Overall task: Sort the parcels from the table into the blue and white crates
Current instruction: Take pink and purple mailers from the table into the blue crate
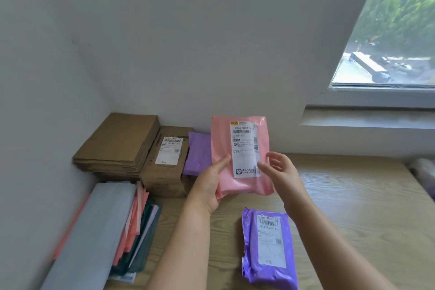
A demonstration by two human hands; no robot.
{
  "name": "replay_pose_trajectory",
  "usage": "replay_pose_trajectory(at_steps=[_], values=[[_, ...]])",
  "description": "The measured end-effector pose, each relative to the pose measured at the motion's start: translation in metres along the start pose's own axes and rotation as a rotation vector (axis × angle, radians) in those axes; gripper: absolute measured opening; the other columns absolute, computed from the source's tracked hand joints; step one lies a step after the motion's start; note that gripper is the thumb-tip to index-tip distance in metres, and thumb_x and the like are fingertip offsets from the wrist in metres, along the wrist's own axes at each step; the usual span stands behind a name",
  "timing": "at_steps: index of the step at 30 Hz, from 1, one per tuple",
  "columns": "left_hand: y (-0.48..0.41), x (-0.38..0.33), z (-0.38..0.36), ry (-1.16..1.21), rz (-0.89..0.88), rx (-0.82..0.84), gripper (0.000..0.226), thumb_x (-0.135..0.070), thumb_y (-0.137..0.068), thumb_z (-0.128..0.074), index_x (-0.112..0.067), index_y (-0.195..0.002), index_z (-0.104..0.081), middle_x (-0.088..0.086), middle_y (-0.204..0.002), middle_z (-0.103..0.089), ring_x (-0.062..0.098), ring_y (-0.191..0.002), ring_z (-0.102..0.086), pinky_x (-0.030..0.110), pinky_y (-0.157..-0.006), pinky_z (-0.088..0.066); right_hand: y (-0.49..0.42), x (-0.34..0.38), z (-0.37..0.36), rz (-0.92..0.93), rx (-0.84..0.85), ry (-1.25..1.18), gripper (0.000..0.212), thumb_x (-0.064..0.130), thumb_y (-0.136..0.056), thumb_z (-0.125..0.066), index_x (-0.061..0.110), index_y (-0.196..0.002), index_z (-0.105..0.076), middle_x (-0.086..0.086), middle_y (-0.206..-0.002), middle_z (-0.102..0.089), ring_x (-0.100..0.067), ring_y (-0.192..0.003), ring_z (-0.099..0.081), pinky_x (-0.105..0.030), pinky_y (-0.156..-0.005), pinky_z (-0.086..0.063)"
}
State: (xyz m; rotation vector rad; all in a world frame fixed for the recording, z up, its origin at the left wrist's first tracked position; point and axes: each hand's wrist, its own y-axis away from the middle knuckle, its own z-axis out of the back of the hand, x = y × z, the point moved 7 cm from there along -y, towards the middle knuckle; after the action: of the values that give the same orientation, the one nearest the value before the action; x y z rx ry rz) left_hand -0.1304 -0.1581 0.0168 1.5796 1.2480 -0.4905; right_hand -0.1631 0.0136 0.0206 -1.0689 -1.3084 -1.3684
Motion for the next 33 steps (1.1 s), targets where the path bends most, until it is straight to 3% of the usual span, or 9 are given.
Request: replay_pose_trajectory(at_steps=[3,6,9,14,23,25,28,29,33], values=[[0.002,0.002,-0.001,-0.024,0.016,0.012,0.018,-0.026,-0.095,-0.062,-0.015,-0.107,-0.069,0.004,-0.093,-0.078,0.018,-0.079,-0.073,0.036,-0.075,-0.059,0.005,-0.007,0.005,-0.097,0.086,-0.144,0.043,0.019,-0.085,-0.076,0.017,-0.125,-0.058,-0.005,-0.111,-0.072,-0.020,-0.100,-0.071,-0.030,-0.077,-0.055],[0.001,0.009,0.000,-0.042,0.041,0.031,0.031,-0.027,-0.092,-0.064,-0.012,-0.118,-0.070,0.011,-0.110,-0.075,0.030,-0.104,-0.070,0.051,-0.098,-0.052,0.013,-0.007,0.007,-0.097,0.140,-0.182,0.031,0.012,-0.086,-0.074,0.010,-0.116,-0.065,-0.009,-0.102,-0.076,-0.024,-0.089,-0.074,-0.031,-0.068,-0.056],[-0.003,0.016,0.002,-0.053,0.047,0.035,0.038,-0.030,-0.087,-0.068,-0.012,-0.120,-0.071,0.012,-0.114,-0.073,0.034,-0.114,-0.066,0.057,-0.107,-0.044,0.017,-0.008,0.010,-0.090,0.127,-0.167,0.026,0.006,-0.084,-0.073,0.007,-0.110,-0.068,-0.012,-0.100,-0.076,-0.025,-0.085,-0.073,-0.033,-0.066,-0.057],[-0.005,0.021,0.002,-0.107,0.048,0.058,0.035,-0.032,-0.085,-0.071,-0.014,-0.114,-0.074,0.011,-0.114,-0.074,0.032,-0.114,-0.067,0.057,-0.110,-0.041,0.024,-0.011,0.010,-0.111,0.181,-0.150,0.019,0.007,-0.089,-0.068,0.005,-0.107,-0.070,-0.017,-0.101,-0.075,-0.027,-0.083,-0.070,-0.036,-0.056,-0.057],[-0.009,0.022,0.003,-0.140,0.052,0.074,0.030,-0.030,-0.088,-0.069,-0.013,-0.112,-0.074,0.012,-0.112,-0.074,0.034,-0.113,-0.066,0.057,-0.108,-0.042,0.026,-0.010,0.009,-0.114,0.171,-0.170,0.016,0.005,-0.089,-0.066,0.007,-0.104,-0.072,-0.016,-0.101,-0.075,-0.024,-0.079,-0.070,-0.034,-0.053,-0.055],[-0.007,0.021,-0.002,-0.123,0.050,0.087,0.020,-0.023,-0.093,-0.064,-0.012,-0.107,-0.074,0.012,-0.107,-0.075,0.032,-0.106,-0.070,0.050,-0.099,-0.052,0.026,-0.011,0.012,-0.121,0.160,-0.163,0.017,0.006,-0.090,-0.066,0.010,-0.104,-0.073,-0.014,-0.101,-0.075,-0.023,-0.078,-0.070,-0.031,-0.051,-0.053],[-0.006,0.023,-0.009,-0.148,0.048,0.120,0.014,-0.017,-0.096,-0.060,-0.013,-0.100,-0.072,0.008,-0.093,-0.077,0.021,-0.082,-0.074,0.035,-0.072,-0.061,0.029,-0.013,0.017,-0.134,0.141,-0.175,0.016,0.014,-0.091,-0.067,0.012,-0.106,-0.072,-0.012,-0.101,-0.076,-0.025,-0.081,-0.071,-0.030,-0.050,-0.053],[-0.006,0.024,-0.010,-0.163,0.050,0.127,0.013,-0.016,-0.096,-0.060,-0.012,-0.101,-0.072,0.008,-0.093,-0.077,0.021,-0.080,-0.074,0.035,-0.072,-0.061,0.029,-0.014,0.019,-0.135,0.143,-0.181,0.018,0.019,-0.091,-0.068,0.014,-0.108,-0.072,-0.011,-0.103,-0.076,-0.027,-0.085,-0.072,-0.032,-0.052,-0.055],[-0.010,0.036,-0.017,-0.258,0.071,0.122,0.024,-0.016,-0.093,-0.066,-0.006,-0.114,-0.069,0.017,-0.106,-0.075,0.032,-0.098,-0.071,0.050,-0.095,-0.054,0.035,-0.015,0.026,-0.154,0.152,-0.164,0.028,0.027,-0.087,-0.073,0.015,-0.112,-0.070,-0.007,-0.101,-0.077,-0.028,-0.090,-0.075,-0.037,-0.060,-0.060]])
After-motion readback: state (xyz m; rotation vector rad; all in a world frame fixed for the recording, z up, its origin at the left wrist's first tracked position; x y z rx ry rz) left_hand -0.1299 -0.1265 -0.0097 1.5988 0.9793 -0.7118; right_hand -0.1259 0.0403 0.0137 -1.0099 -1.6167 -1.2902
